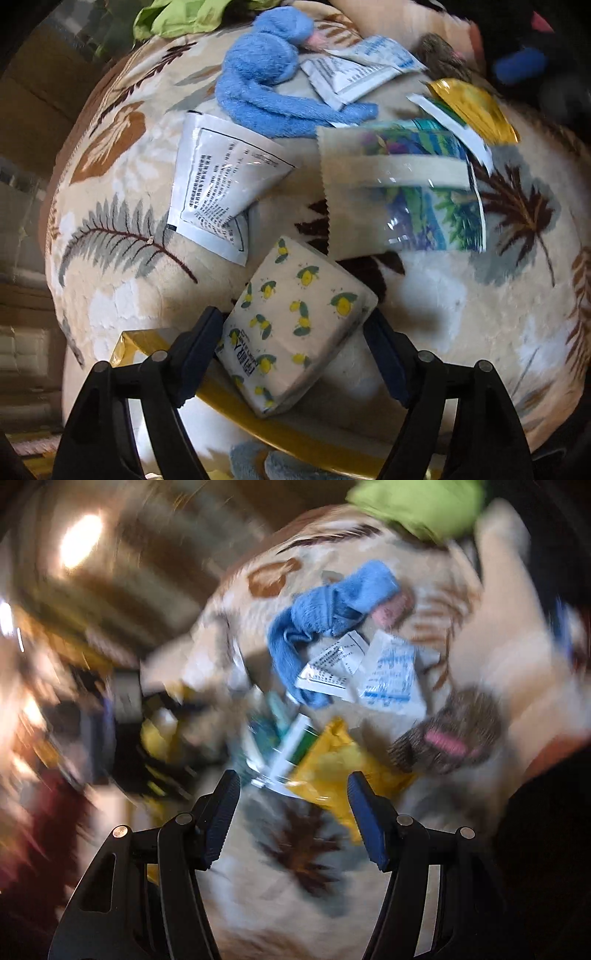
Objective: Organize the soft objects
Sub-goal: 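Grasp the lemon-print tissue pack with left tool while right tool grasps yellow snack bag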
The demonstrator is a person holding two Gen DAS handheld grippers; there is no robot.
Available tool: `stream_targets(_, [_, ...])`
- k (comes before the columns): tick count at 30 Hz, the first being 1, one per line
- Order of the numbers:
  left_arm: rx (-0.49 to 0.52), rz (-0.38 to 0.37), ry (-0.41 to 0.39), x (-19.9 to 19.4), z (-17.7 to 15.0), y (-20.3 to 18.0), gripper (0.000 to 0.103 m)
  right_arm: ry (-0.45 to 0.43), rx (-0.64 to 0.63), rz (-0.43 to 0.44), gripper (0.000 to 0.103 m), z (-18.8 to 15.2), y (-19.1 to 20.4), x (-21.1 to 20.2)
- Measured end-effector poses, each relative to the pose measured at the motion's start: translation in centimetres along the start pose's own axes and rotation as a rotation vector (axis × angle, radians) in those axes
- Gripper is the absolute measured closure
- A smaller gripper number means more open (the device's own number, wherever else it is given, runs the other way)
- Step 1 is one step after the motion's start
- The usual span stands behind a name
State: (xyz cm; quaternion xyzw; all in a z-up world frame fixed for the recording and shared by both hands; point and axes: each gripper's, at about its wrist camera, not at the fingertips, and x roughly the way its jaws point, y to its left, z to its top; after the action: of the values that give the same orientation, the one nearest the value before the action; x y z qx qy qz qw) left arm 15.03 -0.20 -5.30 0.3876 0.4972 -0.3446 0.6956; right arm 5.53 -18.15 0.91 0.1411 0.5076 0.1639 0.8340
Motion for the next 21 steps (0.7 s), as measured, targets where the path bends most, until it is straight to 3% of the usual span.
stream_targets(3, [-0.061,-0.035,-0.011,-0.1,0.3,0.5,0.024,0.051,-0.213,-0.109,0.042,-0.5,1.9,0.8])
stream_targets(5, [-0.091,-0.088,-0.024,-0.4,0.4,0.6,0.025,0.053,-0.283,-0.16,0.042,-0.6,2.1,1.0])
stream_targets(7, [-0.12,-0.167,-0.018,-0.3,0.4,0.4,0.025,0.059,-0.27,-0.141,0.042,-0.3,1.2,1.4])
stream_targets(11, [-0.073,-0.107,0.0,0.5,0.6,-0.6,0.025,0.13,-0.265,-0.133,0.042,0.6,-0.3,3.2])
stream_targets(21, [-0.081,-0.1,0.01,0.6,1.0,-1.4,0.023,0.176,-0.23,-0.075,0.042,1.2,-1.7,4.8])
